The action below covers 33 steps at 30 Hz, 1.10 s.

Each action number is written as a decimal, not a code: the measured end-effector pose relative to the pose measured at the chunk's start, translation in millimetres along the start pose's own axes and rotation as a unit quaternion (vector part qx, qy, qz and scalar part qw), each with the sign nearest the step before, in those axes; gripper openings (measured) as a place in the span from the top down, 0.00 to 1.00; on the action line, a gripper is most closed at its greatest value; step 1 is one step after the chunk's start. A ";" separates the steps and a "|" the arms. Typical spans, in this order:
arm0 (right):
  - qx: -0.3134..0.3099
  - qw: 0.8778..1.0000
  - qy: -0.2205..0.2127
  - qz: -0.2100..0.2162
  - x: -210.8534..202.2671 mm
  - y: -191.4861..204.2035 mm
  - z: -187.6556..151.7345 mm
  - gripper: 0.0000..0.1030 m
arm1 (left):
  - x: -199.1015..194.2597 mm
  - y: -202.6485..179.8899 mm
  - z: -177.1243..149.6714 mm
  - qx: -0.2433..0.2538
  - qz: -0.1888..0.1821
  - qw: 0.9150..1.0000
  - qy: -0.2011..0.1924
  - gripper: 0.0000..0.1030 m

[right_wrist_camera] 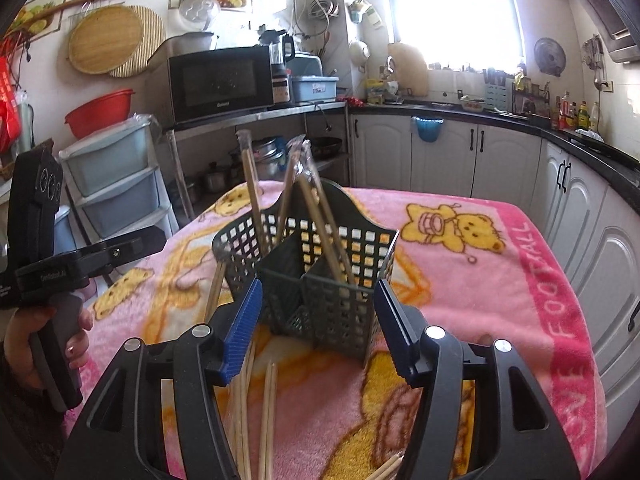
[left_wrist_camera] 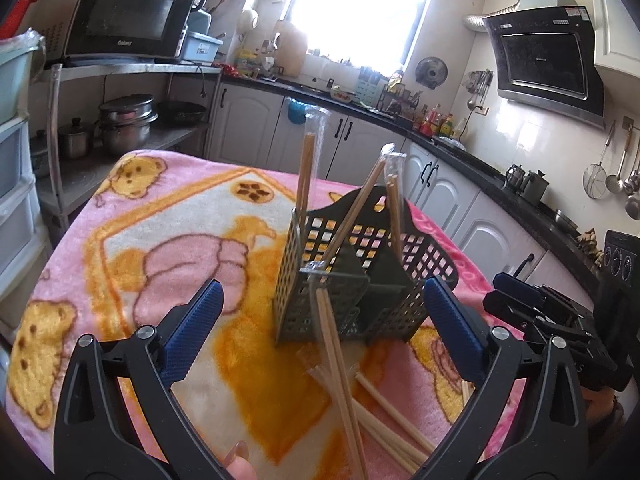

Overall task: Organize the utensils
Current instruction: 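Withdraw both open tools from the caddy toward the loose bundles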

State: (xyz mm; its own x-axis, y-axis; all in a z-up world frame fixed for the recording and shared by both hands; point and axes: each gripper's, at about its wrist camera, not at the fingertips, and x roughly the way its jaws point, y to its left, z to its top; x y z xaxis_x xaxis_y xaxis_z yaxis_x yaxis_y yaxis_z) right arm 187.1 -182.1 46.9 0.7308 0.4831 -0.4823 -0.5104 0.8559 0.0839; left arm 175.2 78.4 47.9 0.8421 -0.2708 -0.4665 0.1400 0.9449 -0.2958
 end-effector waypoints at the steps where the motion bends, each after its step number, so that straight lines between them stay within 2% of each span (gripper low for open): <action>1: -0.002 1.000 0.003 0.001 0.7 1.6 -2.0 0.46 | 0.7 1.7 -2.0 -0.002 0.001 1.000 0.003 0.10; 12: -0.025 0.998 0.060 0.013 24.0 18.6 -23.1 0.46 | 16.9 26.2 -21.2 -0.044 0.003 0.998 0.046 0.10; 19: -0.026 0.993 0.114 0.017 51.1 24.9 -39.6 0.46 | 29.5 39.3 -29.0 -0.082 -0.019 0.994 0.071 0.11; 23: -0.026 0.990 0.138 0.022 66.4 27.6 -48.3 0.46 | 37.9 43.7 -30.7 -0.113 -0.052 0.988 0.086 0.18; 28: -0.027 0.986 0.162 0.029 81.8 33.9 -54.5 0.55 | 49.8 46.1 -27.2 -0.136 -0.077 0.983 0.098 0.31; 33: -0.028 0.982 0.183 0.043 96.6 40.0 -56.2 0.61 | 61.9 43.5 -22.2 -0.148 -0.099 0.978 0.112 0.36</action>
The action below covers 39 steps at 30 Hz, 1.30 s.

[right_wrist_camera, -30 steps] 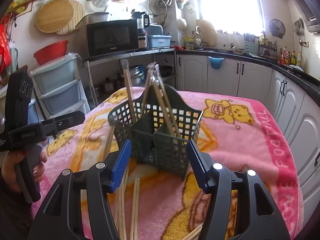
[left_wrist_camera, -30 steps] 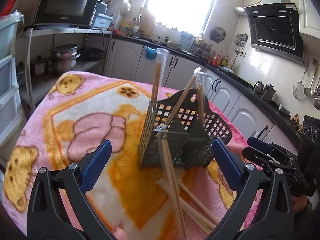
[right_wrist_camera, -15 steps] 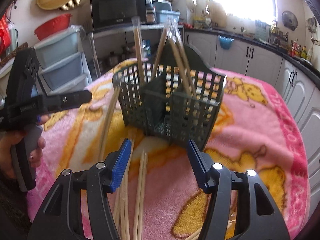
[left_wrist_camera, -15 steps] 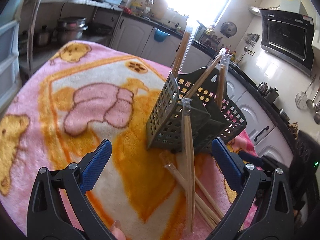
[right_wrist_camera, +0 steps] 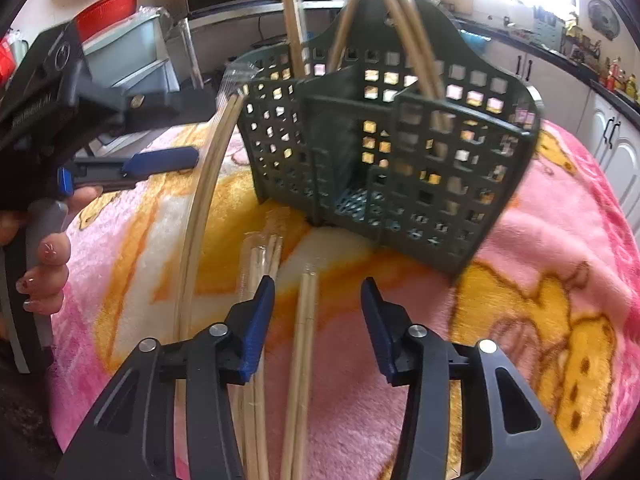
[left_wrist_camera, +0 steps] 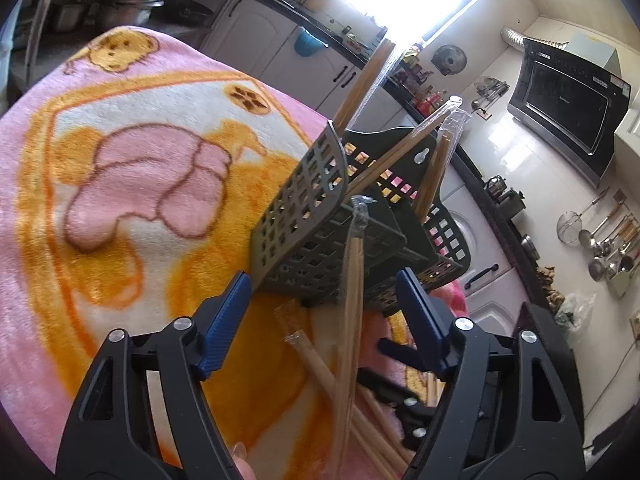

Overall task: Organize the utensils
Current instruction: 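Withdraw both open tools from the caddy toward the loose bundles, then close the left tool on a chopstick bundle while the right tool grasps another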

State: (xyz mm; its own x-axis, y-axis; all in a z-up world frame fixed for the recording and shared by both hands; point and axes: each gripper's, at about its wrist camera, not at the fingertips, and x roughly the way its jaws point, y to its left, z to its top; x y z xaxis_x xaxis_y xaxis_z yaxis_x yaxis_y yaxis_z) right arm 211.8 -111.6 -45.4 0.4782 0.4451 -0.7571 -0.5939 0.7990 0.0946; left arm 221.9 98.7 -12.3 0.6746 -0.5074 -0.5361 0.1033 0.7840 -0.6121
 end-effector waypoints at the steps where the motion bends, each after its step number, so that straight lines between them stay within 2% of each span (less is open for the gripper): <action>1: -0.001 1.000 0.004 0.001 3.1 1.0 1.0 0.63 | 1.8 -0.8 1.1 0.000 -0.002 1.000 0.004 0.38; 8: 0.004 1.000 0.021 0.008 19.0 2.8 7.4 0.70 | 17.6 -6.1 6.4 -0.009 -0.018 1.000 0.022 0.47; 11: 0.011 1.000 0.028 0.010 24.8 2.1 10.0 0.73 | 24.1 -5.4 7.4 -0.016 -0.020 0.999 0.029 0.56; 15: 0.024 0.999 0.037 0.006 34.7 -0.1 10.7 0.78 | 28.2 -2.3 7.9 -0.026 -0.019 0.999 0.034 0.72; 17: 0.028 0.999 0.036 0.003 36.4 -0.2 10.7 0.84 | 28.7 -0.7 8.9 -0.030 -0.019 0.999 0.033 0.75; 19: 0.032 0.999 0.034 0.005 33.9 -4.9 10.9 0.89 | 28.0 0.2 9.9 -0.032 -0.021 0.999 0.032 0.83; 22: 0.042 0.999 0.027 0.012 27.8 -12.7 12.6 0.91 | 25.3 -1.1 11.4 -0.028 -0.023 0.999 0.029 0.89; 31: 0.053 0.998 -0.013 0.024 -11.9 -30.1 12.9 0.92 | 2.4 -11.6 14.3 -0.008 -0.031 0.999 0.004 0.95; 39: 0.052 0.997 -0.050 0.037 -42.6 -24.7 12.6 0.94 | -18.2 -21.4 10.5 0.009 -0.033 0.999 -0.018 0.97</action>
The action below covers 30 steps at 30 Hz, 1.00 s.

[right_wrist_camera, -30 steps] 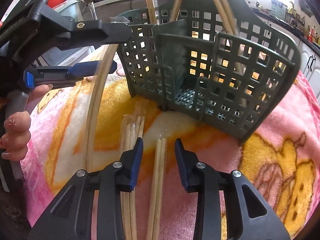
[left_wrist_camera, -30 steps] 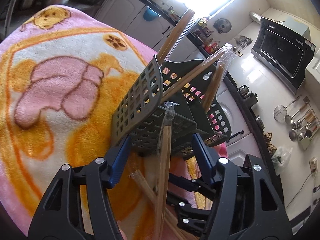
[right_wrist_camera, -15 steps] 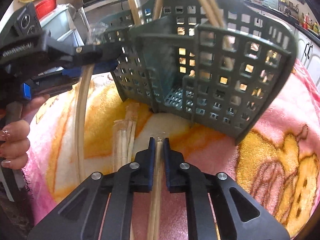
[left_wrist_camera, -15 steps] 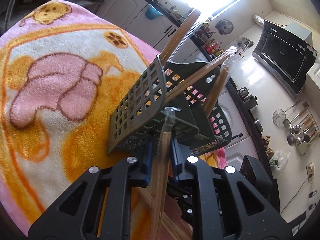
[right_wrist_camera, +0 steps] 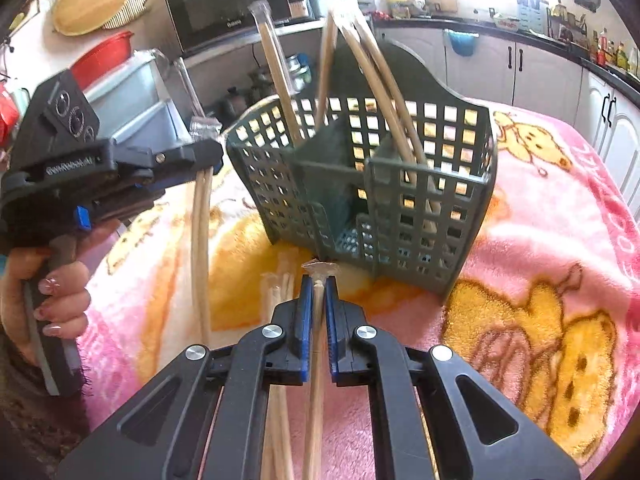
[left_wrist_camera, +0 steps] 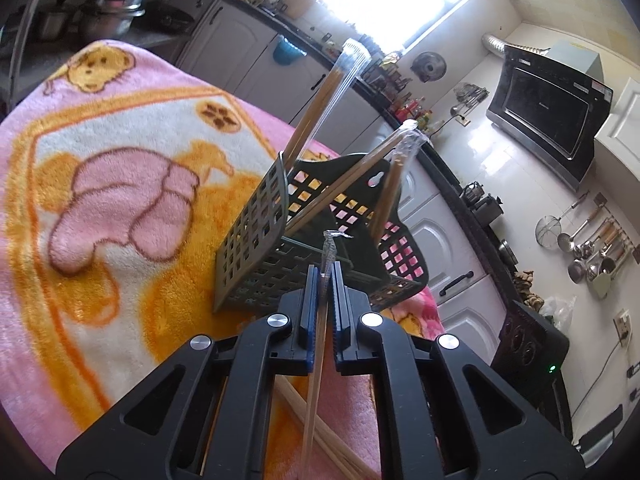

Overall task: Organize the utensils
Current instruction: 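Close the left tool on a chopstick bundle while the right tool grasps another, then lift both held bundles upright and carry them over the green caddy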

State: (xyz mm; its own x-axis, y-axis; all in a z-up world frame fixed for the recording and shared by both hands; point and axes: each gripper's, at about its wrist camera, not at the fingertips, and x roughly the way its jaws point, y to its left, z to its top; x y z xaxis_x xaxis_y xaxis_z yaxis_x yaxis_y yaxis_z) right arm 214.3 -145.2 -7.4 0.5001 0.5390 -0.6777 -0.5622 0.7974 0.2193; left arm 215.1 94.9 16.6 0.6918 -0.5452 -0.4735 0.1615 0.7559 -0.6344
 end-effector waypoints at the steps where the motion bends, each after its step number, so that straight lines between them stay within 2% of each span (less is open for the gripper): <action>1: -0.001 1.000 -0.005 0.002 -4.5 1.0 0.4 0.94 | -3.9 -1.4 -0.5 0.002 -0.002 1.000 -0.004 0.97; 13: -0.021 0.998 -0.062 0.014 -44.3 24.7 10.8 0.94 | -34.9 -16.6 -7.8 0.026 -0.013 0.999 -0.035 0.97; 30: -0.027 0.987 -0.160 -0.003 -102.3 23.0 15.2 0.94 | -53.8 -44.2 -10.0 0.056 -0.039 0.996 -0.058 0.97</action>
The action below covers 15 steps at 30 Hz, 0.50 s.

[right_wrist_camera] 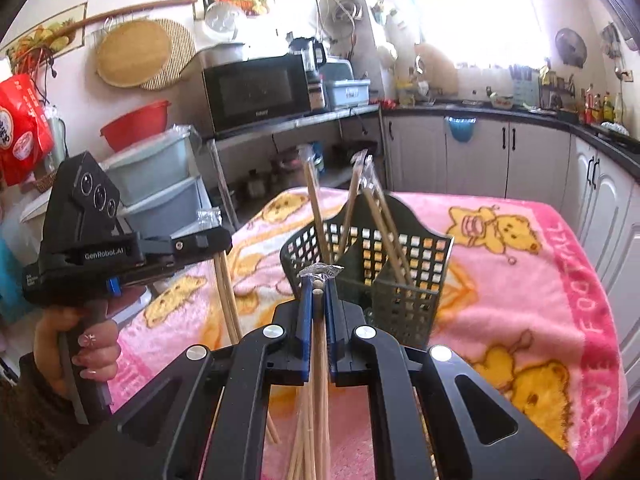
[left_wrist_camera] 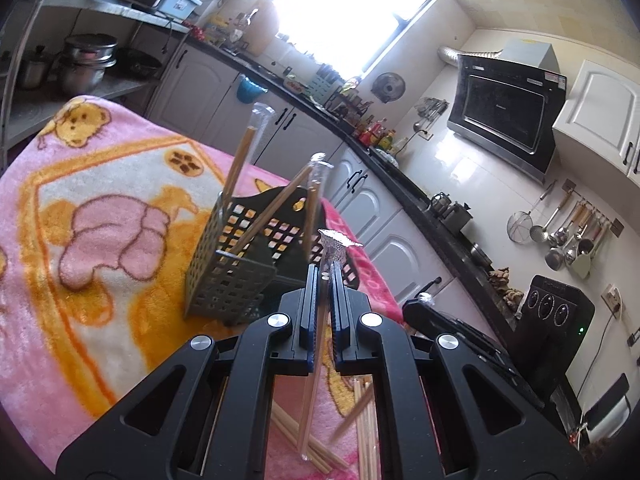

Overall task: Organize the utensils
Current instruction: 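Lift both held bundles upright and carry them over the green caddy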

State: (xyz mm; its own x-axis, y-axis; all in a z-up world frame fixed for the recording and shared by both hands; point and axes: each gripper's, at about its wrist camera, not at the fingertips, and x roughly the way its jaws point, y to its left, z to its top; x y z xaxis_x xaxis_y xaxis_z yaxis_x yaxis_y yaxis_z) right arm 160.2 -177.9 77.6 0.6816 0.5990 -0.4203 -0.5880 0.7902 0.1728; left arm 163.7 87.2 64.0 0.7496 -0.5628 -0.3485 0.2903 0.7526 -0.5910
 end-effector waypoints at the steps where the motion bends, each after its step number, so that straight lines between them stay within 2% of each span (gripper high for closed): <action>1: 0.001 1.000 -0.008 -0.002 -4.1 -0.6 1.8 0.94 | -0.5 -2.8 1.4 0.003 -0.002 1.000 -0.002 0.97; 15: 0.013 0.997 -0.070 -0.019 -41.3 -14.7 21.4 0.94 | 0.6 -36.7 22.9 0.043 -0.014 0.999 -0.030 0.97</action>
State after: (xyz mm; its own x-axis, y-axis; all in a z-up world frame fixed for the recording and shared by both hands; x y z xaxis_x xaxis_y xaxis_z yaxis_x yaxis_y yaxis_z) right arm 150.0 -211.6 111.5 0.7580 0.5801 -0.2982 -0.5508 0.8142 0.1838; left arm 167.1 67.1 102.2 0.7741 -0.5643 -0.2870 0.3596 0.7650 -0.5343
